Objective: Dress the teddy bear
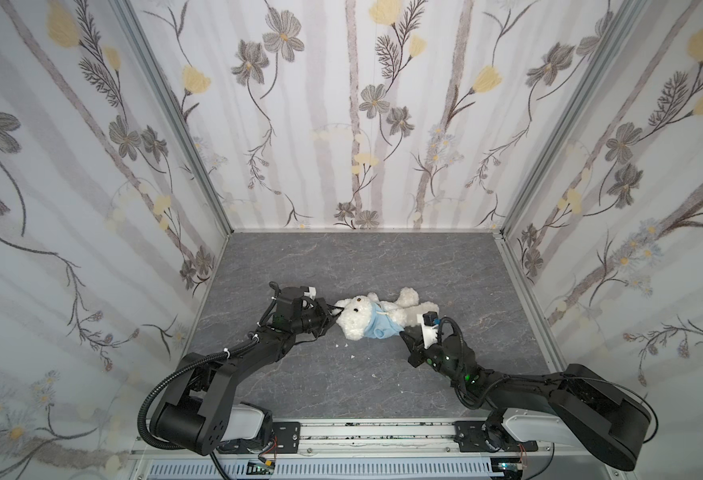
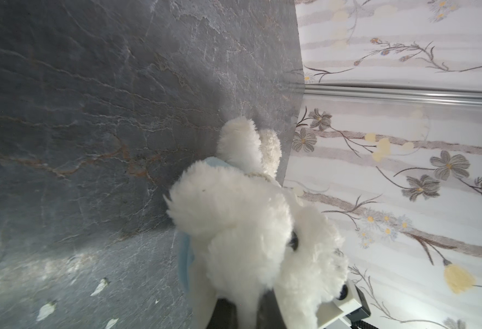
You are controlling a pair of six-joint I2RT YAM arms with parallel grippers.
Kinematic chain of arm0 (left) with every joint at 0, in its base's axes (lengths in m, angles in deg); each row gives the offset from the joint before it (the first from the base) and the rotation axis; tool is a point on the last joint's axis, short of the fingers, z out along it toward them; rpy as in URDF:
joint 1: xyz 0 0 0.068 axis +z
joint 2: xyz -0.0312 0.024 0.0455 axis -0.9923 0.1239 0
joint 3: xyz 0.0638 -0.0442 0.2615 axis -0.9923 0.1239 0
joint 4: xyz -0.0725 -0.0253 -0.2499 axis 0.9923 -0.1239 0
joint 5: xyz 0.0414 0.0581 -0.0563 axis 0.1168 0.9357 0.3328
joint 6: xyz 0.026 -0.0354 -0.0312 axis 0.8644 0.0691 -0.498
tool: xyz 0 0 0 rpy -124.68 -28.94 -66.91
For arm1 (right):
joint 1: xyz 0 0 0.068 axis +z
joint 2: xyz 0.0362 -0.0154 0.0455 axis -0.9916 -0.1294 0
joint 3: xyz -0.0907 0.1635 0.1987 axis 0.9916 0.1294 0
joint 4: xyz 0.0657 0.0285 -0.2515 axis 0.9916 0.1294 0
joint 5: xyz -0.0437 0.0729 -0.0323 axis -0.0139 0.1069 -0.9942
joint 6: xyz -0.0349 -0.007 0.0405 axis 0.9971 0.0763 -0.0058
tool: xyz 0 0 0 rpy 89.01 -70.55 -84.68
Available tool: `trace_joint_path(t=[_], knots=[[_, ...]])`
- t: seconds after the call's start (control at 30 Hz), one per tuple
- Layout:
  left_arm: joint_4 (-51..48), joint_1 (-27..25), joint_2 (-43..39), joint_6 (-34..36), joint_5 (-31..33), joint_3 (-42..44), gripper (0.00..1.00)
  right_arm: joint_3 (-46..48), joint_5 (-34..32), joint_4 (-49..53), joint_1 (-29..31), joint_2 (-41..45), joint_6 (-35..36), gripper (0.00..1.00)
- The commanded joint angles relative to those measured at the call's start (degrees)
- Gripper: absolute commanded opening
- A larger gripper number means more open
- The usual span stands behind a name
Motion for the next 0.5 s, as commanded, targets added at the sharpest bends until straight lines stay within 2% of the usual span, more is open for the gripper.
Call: trace_joint_path(t=[0.0, 0.1, 0.23, 0.33, 0.47], knots=[[-6.00, -1.83, -1.13, 11.38, 8.19, -2.20, 0.00, 1.18, -10.77, -3.77, -0.08, 5.39, -5.90, 0.00], [-10.82, -4.61, -1.82, 19.18, 11.51, -4.87, 0.00, 1.30, -19.23, 0.69, 0.23, 9.79, -11.54, 0.00], [-12.26, -7.74, -3.17, 26.91, 14.86, -5.55, 0.00, 0.81, -27.49, 7.85, 0.71, 14.01, -16.23, 0.00], [-14.11, -10.46, -3.84, 32.73, 18.10, -6.42, 0.00, 0.18, -31.21, 12.80, 0.82, 14.92, -18.88, 0.00], [-15.36, -12.61, -4.75, 38.92, 22.69, -6.35, 0.00, 0.96, -32.72, 15.25, 0.07, 14.10, -22.79, 0.00]])
